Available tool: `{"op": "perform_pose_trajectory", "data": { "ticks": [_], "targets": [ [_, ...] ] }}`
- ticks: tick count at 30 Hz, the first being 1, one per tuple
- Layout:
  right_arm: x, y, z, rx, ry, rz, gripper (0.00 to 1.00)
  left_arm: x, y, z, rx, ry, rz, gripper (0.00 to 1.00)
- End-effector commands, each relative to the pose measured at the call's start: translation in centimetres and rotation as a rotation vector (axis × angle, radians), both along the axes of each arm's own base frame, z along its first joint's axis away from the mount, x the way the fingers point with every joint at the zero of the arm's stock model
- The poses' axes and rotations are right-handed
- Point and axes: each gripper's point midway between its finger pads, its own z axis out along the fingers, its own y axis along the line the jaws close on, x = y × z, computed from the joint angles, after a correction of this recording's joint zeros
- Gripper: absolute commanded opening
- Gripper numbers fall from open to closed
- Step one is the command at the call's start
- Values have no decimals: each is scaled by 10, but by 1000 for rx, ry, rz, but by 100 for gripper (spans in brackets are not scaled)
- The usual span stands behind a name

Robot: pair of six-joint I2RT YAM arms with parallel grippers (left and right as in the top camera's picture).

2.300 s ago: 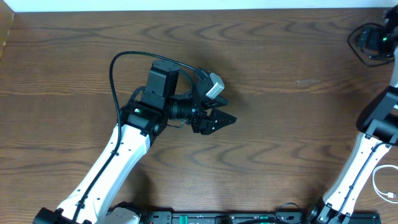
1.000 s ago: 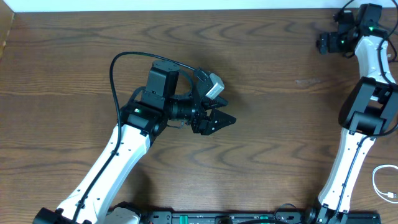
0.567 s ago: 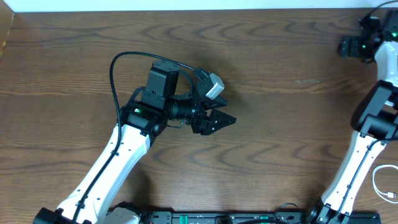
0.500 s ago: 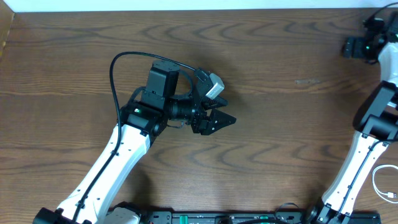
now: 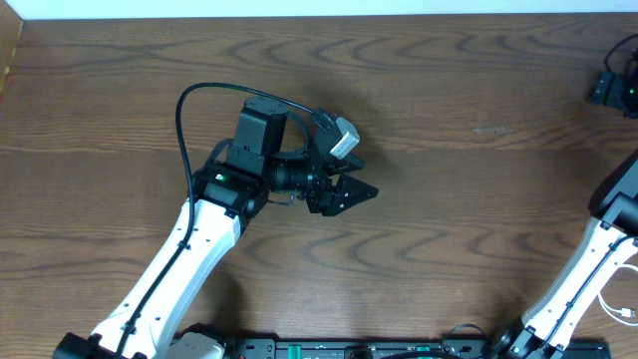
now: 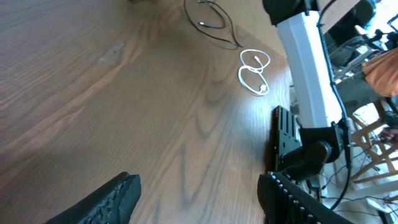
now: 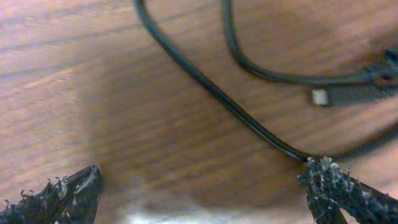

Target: Untangle cables

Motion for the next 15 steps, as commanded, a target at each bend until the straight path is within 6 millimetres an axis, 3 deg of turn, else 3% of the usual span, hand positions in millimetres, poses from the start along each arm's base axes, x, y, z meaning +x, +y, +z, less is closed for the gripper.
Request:
{"op": "perform_pose_trajectory", "data": {
  "ticks": [1,3,7,11,15],
  "targets": [
    [-24,18,-49,107,122,-65,99,1,1,1,16,-28,11,66],
    [-22,31,-42,134,135,-56,99,1,2,-1,24,-21,16,66],
    [-10,59,-9,169,112,-14,99,5,7,-10,73,-4,59,66],
    [-9,64,28,157,96,-111,99,8,10,-13,91,-1,82,66],
    [-21,55,57,66,119,-229,99,18,18,-18,131,-16,139,66]
  ]
}}
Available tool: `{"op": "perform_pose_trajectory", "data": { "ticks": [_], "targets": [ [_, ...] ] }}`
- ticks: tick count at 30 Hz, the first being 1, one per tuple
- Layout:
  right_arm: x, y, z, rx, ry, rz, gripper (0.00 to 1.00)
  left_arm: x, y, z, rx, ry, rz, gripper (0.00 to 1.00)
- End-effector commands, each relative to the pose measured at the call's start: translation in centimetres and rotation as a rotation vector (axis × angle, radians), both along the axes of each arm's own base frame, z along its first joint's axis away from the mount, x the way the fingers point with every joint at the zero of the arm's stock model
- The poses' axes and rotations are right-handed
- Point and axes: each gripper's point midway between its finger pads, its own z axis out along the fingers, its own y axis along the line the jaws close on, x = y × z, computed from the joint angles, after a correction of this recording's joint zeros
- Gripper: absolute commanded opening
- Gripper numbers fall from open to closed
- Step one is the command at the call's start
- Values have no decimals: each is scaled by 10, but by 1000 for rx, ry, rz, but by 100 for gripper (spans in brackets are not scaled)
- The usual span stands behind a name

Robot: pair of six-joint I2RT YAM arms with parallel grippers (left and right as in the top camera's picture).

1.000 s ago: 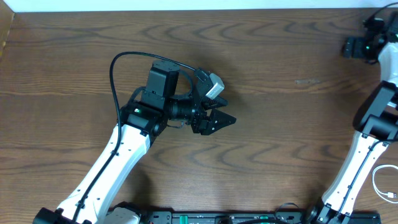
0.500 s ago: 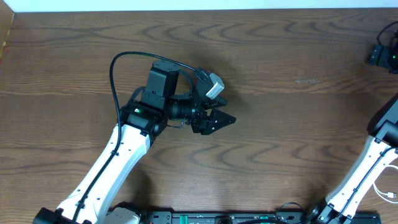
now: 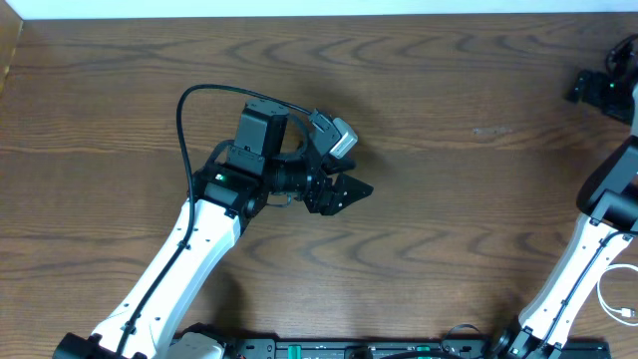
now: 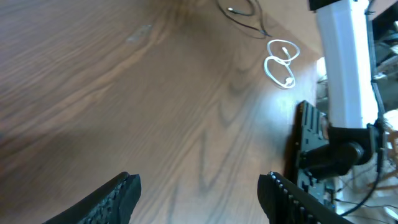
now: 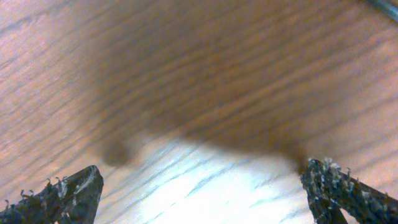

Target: Untangle cables

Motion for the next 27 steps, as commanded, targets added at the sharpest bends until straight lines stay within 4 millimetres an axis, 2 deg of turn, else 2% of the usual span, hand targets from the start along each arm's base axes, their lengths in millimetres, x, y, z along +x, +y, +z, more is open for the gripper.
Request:
{"op": "perform_pose_trajectory", "data": {
  "ticks": [1,4,7,8,13,20,22,23,27],
  "targets": [
    [-8,-13,53,-119,-11,-157,99,13,12,-3,59,-38,77,66],
    [-26,-23,79,-265,47,-245,99,25,25,-9,108,-48,152,66],
    [-31,-17,103,-344,61,-245,99,36,38,-10,144,-48,242,66],
    [-29,-5,115,-330,43,-225,99,44,48,-9,168,-61,298,66],
    [-18,34,146,-271,-30,-169,99,61,77,-4,223,-86,464,66],
    [-9,93,171,-293,-54,-53,99,78,120,8,297,-157,660,66],
    [-11,104,179,-315,-49,-36,99,80,130,13,304,-173,696,67],
    [-12,108,181,-322,-48,-29,99,80,133,16,302,-179,708,72],
    [-21,123,197,-336,-47,-9,99,81,148,26,289,-199,752,75]
  ]
}}
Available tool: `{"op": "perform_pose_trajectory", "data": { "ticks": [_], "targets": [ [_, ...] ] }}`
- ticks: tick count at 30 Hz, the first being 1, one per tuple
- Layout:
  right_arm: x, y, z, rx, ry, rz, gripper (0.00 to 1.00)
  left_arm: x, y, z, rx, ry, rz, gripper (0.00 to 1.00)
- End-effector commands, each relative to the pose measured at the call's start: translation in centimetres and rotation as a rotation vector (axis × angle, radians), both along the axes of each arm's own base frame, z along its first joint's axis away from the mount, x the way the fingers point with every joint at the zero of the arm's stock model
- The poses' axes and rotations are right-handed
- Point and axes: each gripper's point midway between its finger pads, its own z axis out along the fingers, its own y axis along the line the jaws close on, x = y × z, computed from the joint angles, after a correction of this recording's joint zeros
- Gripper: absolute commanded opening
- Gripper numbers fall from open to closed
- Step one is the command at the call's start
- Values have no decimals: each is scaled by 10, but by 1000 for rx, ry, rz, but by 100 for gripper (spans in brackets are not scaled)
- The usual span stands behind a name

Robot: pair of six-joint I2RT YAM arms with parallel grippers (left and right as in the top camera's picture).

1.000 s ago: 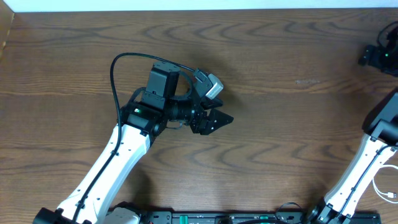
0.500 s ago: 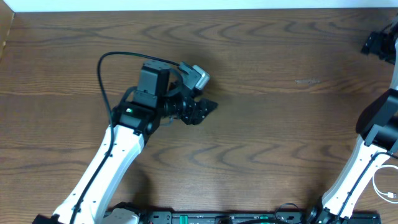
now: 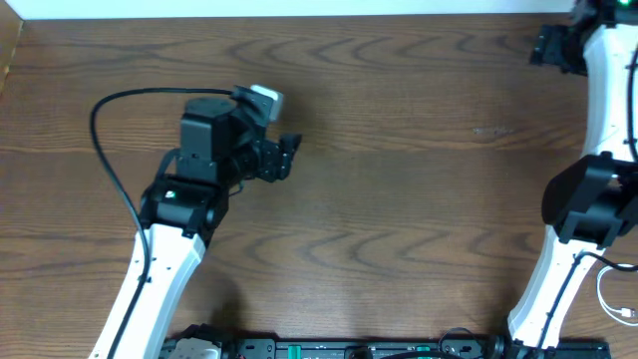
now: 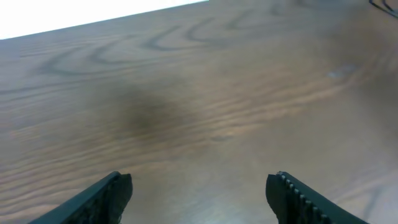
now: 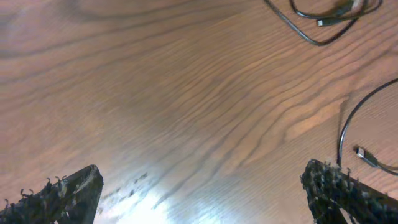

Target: Untangle cables

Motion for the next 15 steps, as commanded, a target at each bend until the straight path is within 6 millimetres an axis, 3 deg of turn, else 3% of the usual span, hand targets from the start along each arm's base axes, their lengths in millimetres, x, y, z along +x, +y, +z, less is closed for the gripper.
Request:
{"op": "perform_pose_trajectory", "data": {
  "ticks": [1,15],
  "targets": [
    [-12,3,40,-45,-55,-18,99,3,21,13,13,-44,76,76],
    [-53,-4,76,-87,-21,-50,99,0,57,13,20,-20,173,86]
  ]
}}
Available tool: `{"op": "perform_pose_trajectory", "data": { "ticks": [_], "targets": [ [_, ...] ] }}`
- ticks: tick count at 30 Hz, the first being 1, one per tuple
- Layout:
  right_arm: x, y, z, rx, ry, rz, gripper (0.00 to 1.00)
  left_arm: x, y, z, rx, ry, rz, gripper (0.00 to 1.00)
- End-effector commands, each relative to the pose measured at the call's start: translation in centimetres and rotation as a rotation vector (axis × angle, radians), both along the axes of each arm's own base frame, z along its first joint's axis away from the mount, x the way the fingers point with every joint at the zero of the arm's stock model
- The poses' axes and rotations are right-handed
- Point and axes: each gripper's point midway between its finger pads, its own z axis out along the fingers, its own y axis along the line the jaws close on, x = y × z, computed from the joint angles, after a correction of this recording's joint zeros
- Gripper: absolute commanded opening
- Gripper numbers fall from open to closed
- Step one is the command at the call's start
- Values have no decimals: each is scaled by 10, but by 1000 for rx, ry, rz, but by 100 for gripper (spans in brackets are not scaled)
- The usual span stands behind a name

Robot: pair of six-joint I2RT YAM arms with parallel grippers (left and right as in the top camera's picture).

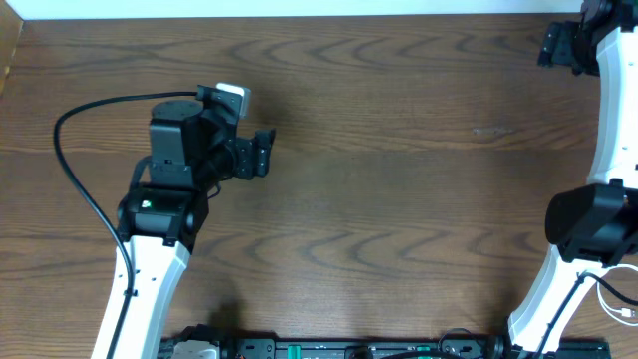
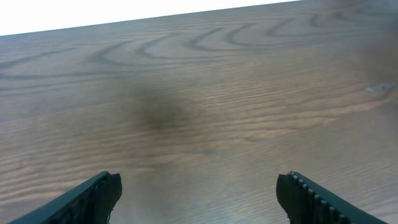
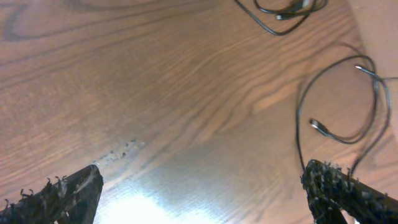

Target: Untangle cables

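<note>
Two thin black cables show only in the right wrist view: one looped bundle (image 3: 283,14) at the top edge, and a second loop with small plugs (image 3: 364,102) at the right. They lie apart on the wood. My right gripper (image 3: 202,186) hangs open high above the table, empty; overhead it sits at the far right corner (image 1: 558,46). My left gripper (image 1: 261,153) is open at the left of the table, over bare wood (image 2: 199,186), with no cable near it.
A coiled white cable (image 1: 620,313) lies at the near right edge by the right arm's base. The left arm's own black lead (image 1: 75,120) arcs over the table's left side. The brown wooden table (image 1: 399,199) fills the view.
My left arm has drawn a little further to the left. The right wrist view has shifted, so the second black loop at the right shows more fully. Both grippers stay open.
At first my left gripper was open near the table's middle and my right gripper was open low over the black cables. Then the right one was over bare wood. Later the left arm stood further left and the right gripper was high at the far right corner, as now.
</note>
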Motion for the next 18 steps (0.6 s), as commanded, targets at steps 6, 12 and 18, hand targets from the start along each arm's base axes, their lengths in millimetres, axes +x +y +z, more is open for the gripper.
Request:
{"op": "perform_pose_trajectory", "data": {
  "ticks": [6,12,18],
  "targets": [
    [-26,-9,8,-21,35,-79,99,-13,31,2,2,27,88,84],
    [-45,-9,20,-39,-1,-85,99,-30,53,29,2,-48,153,85],
    [-77,-4,37,-80,-119,-38,99,-47,63,43,1,-84,191,85]
  ]
}}
